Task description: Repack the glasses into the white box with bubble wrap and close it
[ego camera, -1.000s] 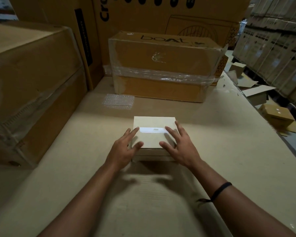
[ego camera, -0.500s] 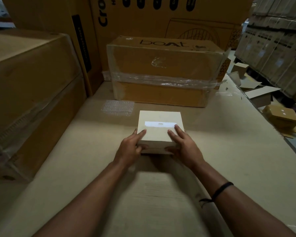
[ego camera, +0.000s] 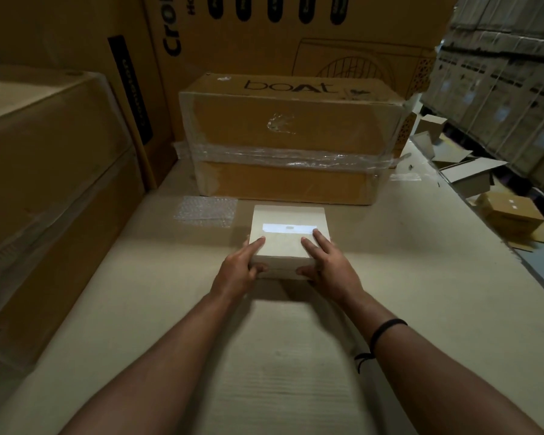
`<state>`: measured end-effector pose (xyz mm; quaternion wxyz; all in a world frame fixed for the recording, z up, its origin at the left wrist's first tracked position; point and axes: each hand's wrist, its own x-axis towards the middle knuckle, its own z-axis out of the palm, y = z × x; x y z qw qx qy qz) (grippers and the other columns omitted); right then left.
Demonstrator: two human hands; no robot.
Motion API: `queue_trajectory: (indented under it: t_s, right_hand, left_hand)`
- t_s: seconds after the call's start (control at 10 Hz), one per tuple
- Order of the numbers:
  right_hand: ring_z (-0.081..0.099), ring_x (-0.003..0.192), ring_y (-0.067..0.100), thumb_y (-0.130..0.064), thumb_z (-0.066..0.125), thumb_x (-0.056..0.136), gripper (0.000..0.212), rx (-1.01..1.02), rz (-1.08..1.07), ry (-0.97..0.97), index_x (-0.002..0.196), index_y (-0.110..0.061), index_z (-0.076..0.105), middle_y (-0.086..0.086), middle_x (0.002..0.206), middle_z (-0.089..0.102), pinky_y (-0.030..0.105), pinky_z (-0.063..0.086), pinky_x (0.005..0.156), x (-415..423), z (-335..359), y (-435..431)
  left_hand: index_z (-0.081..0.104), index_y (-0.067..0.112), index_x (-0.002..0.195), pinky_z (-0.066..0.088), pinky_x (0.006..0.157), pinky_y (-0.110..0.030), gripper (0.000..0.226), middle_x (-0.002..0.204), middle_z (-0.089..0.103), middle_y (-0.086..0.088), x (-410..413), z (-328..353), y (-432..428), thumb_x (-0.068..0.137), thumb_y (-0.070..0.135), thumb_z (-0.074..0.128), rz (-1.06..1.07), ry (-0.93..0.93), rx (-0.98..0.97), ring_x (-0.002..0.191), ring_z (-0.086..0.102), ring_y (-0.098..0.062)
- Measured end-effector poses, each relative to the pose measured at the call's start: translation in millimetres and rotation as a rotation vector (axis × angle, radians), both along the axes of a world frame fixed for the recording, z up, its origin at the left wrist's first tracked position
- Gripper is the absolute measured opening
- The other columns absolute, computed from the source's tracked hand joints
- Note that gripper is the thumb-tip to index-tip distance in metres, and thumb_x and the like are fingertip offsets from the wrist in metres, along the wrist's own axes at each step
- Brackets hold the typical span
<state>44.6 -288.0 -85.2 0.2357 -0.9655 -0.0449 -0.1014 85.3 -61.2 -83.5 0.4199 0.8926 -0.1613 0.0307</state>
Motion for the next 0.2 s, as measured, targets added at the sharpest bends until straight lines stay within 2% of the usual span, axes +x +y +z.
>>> queue_trajectory:
  t_s: [0.1, 0.2]
  right_hand:
    - [0.023, 0.145, 0.026, -0.048, 0.062, 0.089, 0.069, -0.010, 0.015, 0.080, 0.149, -0.032, 0.032, -0.004, 0.162, 0.014, 0.044, 0.035, 0.113, -1.8, 17.1, -3.2]
    - [0.018, 0.147, 0.021, -0.064, 0.047, 0.089, 0.067, 0.015, -0.003, 0.086, 0.149, -0.037, 0.031, -0.006, 0.162, 0.013, 0.045, 0.025, 0.117, -7.9, 37.6, -8.8]
  left_hand:
    - [0.039, 0.037, 0.144, 0.040, 0.107, -0.036, 0.073, 0.152, 0.037, -0.006, -3.1, 15.5, 3.2, 0.083, 0.016, 0.072, -0.008, 0.035, 0.109, 0.132, 0.044, -0.024]
    - [0.027, 0.036, 0.149, 0.019, 0.117, -0.039, 0.079, 0.158, 0.023, -0.001, -6.9, 37.3, 6.9, 0.084, 0.026, 0.071, 0.003, -0.035, 0.286, 0.143, 0.028, -0.025]
